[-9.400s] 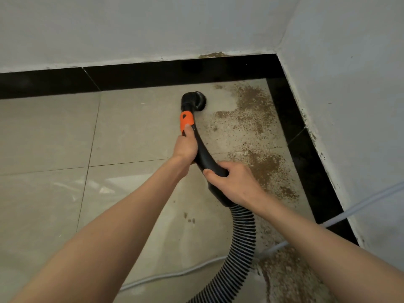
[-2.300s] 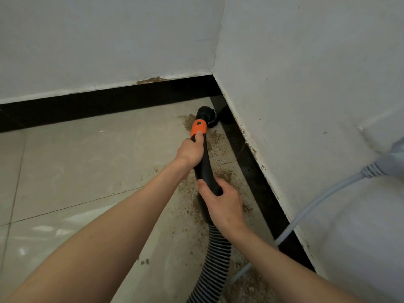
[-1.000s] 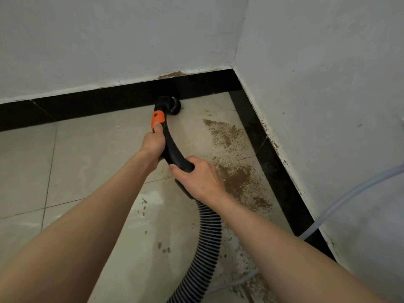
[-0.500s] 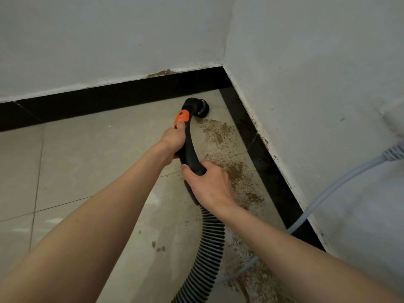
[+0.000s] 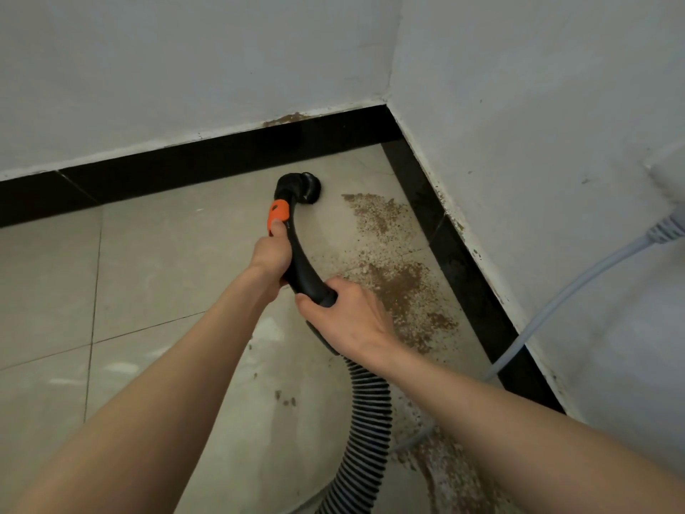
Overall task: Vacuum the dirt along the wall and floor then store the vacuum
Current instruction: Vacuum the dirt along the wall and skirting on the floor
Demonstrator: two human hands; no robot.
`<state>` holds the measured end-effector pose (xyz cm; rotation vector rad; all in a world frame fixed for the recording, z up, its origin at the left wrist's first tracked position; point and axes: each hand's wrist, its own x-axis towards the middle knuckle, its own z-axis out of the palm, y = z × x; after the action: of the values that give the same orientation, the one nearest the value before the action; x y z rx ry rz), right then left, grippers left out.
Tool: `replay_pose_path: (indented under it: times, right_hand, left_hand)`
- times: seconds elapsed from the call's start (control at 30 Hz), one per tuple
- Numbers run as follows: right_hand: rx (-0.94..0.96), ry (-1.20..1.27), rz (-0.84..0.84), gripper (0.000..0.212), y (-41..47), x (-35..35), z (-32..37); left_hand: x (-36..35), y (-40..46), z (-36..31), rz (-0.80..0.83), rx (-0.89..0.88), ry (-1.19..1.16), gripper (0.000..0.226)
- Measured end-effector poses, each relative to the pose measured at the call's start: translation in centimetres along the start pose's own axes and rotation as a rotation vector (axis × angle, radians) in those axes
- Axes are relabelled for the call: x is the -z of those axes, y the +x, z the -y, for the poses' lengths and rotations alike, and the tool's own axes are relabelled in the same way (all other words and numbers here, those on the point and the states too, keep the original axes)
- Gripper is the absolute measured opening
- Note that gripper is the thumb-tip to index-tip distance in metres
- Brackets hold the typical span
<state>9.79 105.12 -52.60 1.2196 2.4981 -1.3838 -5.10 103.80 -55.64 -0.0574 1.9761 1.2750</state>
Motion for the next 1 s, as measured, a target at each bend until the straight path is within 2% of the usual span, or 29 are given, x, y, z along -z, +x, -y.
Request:
replay_pose_path:
  times: [0.27, 0.57, 0.7, 1.0]
  right_hand:
    - [-0.124, 0.019, -0.111, 0.032, -1.8, 3.0, -3.9]
    - [-0.193, 0.127, -0.187, 0.033, -3.3, 3.9, -5.7]
    - [-0.168, 0.136, -0.166, 0.032, -3.3, 3.5, -5.6]
    - [-0.005, 0.019, 0.056, 0.031, -2.4, 1.2, -2.0]
  left_hand:
    - [-6.4, -2.2, -0.4, 0.135, -0.042, 0.128, 0.063]
    - [-9.6, -4.0, -0.8, 0.218, -0.073, 0.274, 0.060]
    - [-9.0, -4.0, -0.4, 0.176, -0.085, 0.260, 0.055]
    - [-1.5, -3.0, 1.4, -0.073, -0.002, 0.073, 0.057]
